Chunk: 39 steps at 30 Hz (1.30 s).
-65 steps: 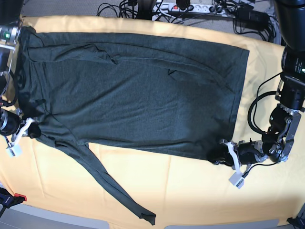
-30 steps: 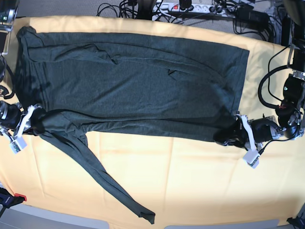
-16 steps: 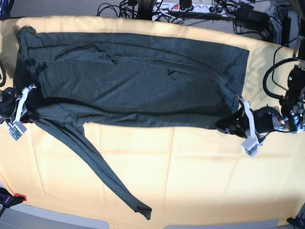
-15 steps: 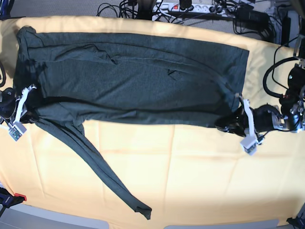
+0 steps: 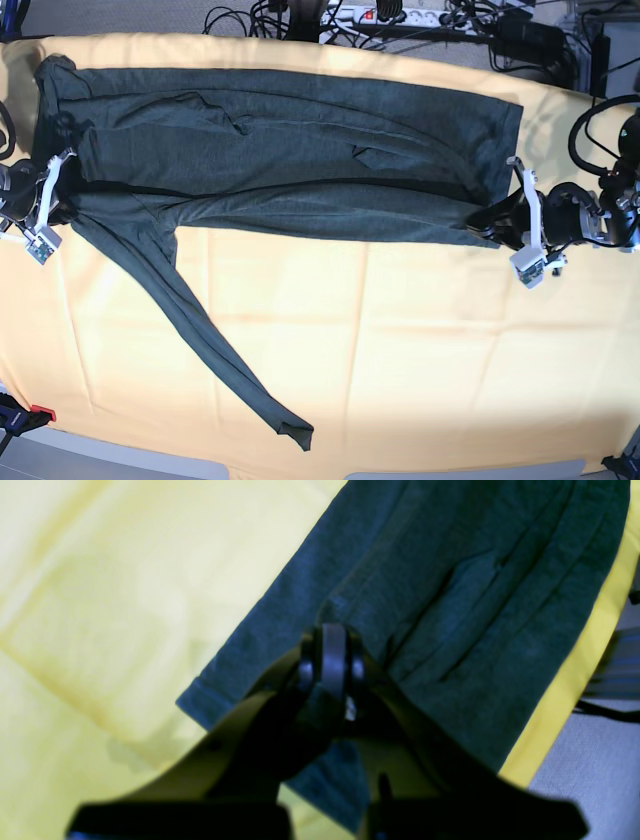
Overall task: Fold the T-shirt properly
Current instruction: 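Fold the hem up over the body toward the collar with both grippers, then open both grippers and move the right gripper to the hanging sleeve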
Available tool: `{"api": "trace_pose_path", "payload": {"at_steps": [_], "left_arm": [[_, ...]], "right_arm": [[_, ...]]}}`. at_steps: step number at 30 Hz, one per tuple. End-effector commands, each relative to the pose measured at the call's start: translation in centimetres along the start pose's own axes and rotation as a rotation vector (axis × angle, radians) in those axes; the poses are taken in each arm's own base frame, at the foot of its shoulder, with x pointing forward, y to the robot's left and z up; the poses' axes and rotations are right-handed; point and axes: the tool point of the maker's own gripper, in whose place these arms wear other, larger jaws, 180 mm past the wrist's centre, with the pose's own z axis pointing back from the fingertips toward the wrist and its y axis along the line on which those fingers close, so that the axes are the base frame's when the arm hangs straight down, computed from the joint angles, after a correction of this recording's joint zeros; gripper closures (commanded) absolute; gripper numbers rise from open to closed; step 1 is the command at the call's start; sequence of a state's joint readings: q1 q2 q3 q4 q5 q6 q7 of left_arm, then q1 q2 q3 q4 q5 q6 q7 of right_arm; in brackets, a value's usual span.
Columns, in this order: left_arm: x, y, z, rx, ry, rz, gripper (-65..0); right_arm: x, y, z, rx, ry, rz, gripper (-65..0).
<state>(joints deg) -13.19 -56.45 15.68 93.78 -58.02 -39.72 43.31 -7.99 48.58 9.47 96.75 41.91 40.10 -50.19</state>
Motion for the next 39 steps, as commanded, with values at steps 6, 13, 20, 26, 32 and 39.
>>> {"api": "trace_pose_path", "payload": {"at_steps": [6, 13, 20, 26, 32, 39], "left_arm": [[0.5, 1.2, 2.3, 0.042, 0.012, -0.029, 0.0], [-0.4, 0.5, 2.4, 0.002, 0.049, 0.016, 0.0], [-2.5, -0.7, 2.7, -0.057, 0.175, 0.062, 0.0], [-2.8, -0.7, 2.8, -0.059, 0.189, 0.063, 0.0], [-3.0, -1.0, 2.7, -0.070, 0.190, 0.072, 0.0], [-2.9, -1.2, 2.6, -0.078, 0.184, 0.079, 0.0]], "right_arm": [[0.2, -1.9, 1.7, -0.036, 0.024, 0.040, 0.0], [-1.0, -1.9, 1.9, -0.034, 0.085, 0.038, 0.0], [-1.7, -2.0, 1.9, -0.036, 0.125, 0.038, 0.0], [-2.3, -1.8, 1.9, -0.032, 0.153, 0.037, 0.0], [-4.5, -1.0, 1.8, -0.021, 0.220, 0.046, 0.0], [-4.4, -0.8, 1.7, -0.014, 0.213, 0.042, 0.0]]}}
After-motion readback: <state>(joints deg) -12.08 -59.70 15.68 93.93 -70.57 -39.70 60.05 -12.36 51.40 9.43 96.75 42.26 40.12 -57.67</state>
